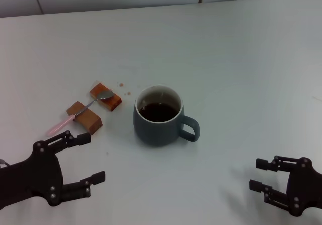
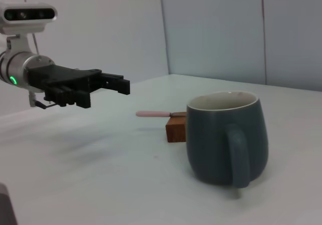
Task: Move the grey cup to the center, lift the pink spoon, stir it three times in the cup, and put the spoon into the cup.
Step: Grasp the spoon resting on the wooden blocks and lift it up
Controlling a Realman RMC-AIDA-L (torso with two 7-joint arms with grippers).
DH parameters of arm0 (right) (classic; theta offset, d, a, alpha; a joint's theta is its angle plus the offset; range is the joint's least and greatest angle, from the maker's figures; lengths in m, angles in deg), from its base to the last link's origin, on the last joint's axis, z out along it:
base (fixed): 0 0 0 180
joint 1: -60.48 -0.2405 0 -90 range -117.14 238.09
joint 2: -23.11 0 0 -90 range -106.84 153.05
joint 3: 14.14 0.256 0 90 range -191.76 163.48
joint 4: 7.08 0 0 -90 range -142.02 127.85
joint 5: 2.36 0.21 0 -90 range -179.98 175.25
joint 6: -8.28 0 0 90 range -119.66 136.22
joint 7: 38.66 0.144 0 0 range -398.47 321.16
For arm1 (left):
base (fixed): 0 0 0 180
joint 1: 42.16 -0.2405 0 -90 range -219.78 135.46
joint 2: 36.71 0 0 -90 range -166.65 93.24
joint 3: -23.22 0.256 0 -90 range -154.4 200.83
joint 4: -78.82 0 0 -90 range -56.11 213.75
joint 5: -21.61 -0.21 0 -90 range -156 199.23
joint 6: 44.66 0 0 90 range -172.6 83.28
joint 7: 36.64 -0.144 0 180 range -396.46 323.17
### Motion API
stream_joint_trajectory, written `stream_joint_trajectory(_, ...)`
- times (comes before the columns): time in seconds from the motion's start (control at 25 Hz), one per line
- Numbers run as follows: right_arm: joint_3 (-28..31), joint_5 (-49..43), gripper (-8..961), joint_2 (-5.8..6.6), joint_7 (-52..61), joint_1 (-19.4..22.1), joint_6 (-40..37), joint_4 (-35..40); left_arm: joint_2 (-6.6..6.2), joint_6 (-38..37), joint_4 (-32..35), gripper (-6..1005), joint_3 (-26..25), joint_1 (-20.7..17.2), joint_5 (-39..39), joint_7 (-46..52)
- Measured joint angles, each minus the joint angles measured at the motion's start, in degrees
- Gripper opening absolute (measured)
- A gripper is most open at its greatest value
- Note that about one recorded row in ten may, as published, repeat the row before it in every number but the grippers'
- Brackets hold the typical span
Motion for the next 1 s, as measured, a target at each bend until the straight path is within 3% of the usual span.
stream_joint_trajectory(0.28, 0.01, 0.35, 512, 0.00, -0.14, 0.07, -0.38, 0.68, 0.05, 0.04, -0.01, 841, 0.00, -0.27, -0.01, 0.02)
stream_joint_trajectory(0.8, -0.01, 0.83, 536, -0.09, -1.12, 0.02, -0.60, 0.70, 0.33, -1.07, -0.75, 840, -0.92, -0.36, 0.93, 0.80)
stream_joint_trajectory(0.96, -0.01, 1.30, 536, -0.09, -1.71, -0.11, -0.56, 0.56, 0.22, -4.41, -3.69, 841, -4.89, -0.34, 5.78, 7.54)
stream_joint_trajectory(1.0, -0.01, 1.43, 536, -0.09, -1.75, -0.33, -0.58, 0.52, 0.11, -5.52, -4.15, 841, -8.78, -0.04, 10.09, 19.82)
